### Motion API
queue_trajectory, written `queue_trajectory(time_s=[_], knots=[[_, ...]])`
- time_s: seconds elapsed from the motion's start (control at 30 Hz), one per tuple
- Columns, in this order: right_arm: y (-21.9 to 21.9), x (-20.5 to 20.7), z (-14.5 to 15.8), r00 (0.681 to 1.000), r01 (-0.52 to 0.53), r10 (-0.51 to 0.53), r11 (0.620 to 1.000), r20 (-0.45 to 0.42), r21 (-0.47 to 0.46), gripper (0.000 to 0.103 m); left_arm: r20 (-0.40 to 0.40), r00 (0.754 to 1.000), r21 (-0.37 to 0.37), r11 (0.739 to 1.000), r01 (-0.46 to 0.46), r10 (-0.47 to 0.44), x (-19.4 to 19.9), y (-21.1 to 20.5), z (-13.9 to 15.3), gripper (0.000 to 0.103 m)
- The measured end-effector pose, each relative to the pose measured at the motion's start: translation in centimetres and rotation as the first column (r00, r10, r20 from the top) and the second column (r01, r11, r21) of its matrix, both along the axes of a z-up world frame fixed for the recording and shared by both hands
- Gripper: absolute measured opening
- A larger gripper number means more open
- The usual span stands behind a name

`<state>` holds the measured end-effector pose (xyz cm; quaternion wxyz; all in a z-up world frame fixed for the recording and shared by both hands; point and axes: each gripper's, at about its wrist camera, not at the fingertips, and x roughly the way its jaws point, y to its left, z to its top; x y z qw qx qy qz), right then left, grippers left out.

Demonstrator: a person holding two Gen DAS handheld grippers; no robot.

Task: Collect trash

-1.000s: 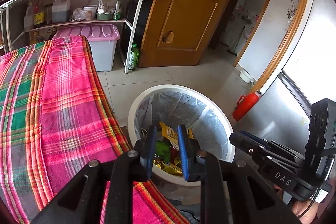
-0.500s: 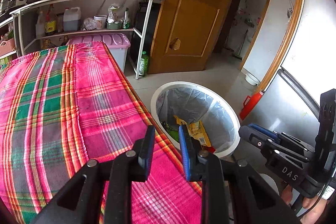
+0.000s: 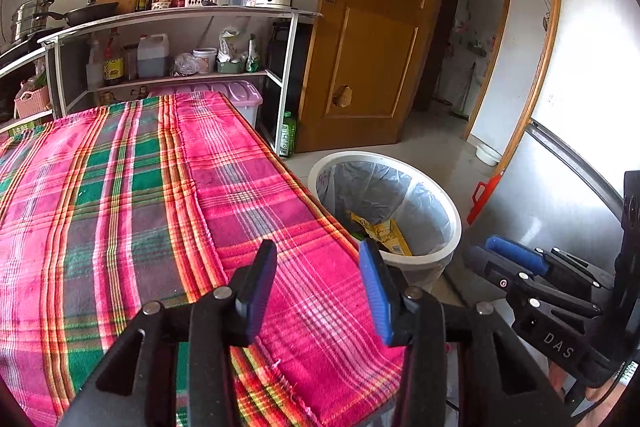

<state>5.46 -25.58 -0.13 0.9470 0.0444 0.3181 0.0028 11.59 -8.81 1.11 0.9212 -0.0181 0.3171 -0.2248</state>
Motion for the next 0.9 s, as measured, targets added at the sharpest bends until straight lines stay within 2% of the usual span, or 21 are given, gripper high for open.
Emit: queue_trajectory(time_s=[0.2,0.5,0.9], knots=[[0.4,-1.5,-0.3,1.000,0.015,-0.015,1.000,0.006,-0.012,0.034,0.018,1.000,0.021,1.000,-0.019,0.018,-2.2,0.7,-0.1,0.051],[1.1,-3.8,-0.1,0.999,0.017,-0.015,0.999,0.036,-0.044,0.034,0.035,0.999,0.035,0.999,-0.025,0.024,-4.5,1.0,-0.2,0.052],[0.6,-4.6,0.4,0.998,0.039,-0.036,0.998,0.056,-0.045,0.034,0.043,0.998,0.031,0.998,-0.054,0.052,-5.0,1.1,-0.1,0.052]])
